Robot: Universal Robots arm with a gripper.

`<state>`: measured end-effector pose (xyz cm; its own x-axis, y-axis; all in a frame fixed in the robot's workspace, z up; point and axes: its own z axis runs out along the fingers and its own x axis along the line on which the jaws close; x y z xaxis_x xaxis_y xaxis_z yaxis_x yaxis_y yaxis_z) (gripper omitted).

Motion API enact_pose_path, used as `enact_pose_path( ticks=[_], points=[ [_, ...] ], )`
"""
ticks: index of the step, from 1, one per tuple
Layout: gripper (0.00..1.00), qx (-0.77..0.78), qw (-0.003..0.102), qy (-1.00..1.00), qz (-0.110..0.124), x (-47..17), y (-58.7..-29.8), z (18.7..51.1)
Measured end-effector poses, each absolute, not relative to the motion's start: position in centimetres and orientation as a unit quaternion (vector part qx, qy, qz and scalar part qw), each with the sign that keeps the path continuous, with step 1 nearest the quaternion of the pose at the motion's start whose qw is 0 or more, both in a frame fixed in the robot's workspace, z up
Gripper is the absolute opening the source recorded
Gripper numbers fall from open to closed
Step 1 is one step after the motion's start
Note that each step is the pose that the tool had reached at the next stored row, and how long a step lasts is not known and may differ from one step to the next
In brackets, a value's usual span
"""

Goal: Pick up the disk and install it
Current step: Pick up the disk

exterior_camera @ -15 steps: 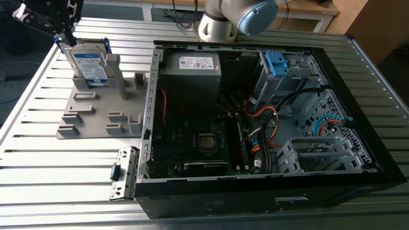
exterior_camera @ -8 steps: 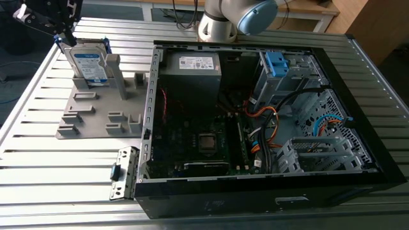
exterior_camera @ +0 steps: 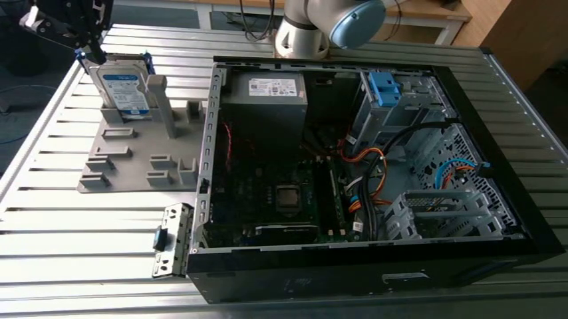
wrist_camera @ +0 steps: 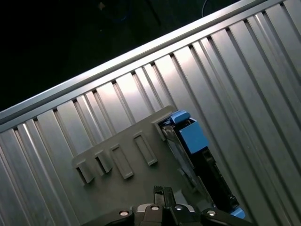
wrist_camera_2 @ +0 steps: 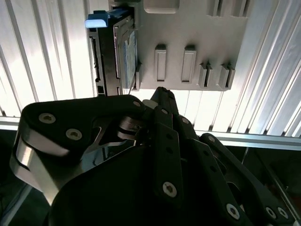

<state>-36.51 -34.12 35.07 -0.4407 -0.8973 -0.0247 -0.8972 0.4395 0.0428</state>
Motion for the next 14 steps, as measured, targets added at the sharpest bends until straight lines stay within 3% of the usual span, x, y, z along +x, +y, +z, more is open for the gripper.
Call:
enact_pose_path(
  ticks=[14],
  points=[
    [0.11, 0.565, 0.002, -0.825, -0.025, -36.51, -34.12, 35.07]
  ],
)
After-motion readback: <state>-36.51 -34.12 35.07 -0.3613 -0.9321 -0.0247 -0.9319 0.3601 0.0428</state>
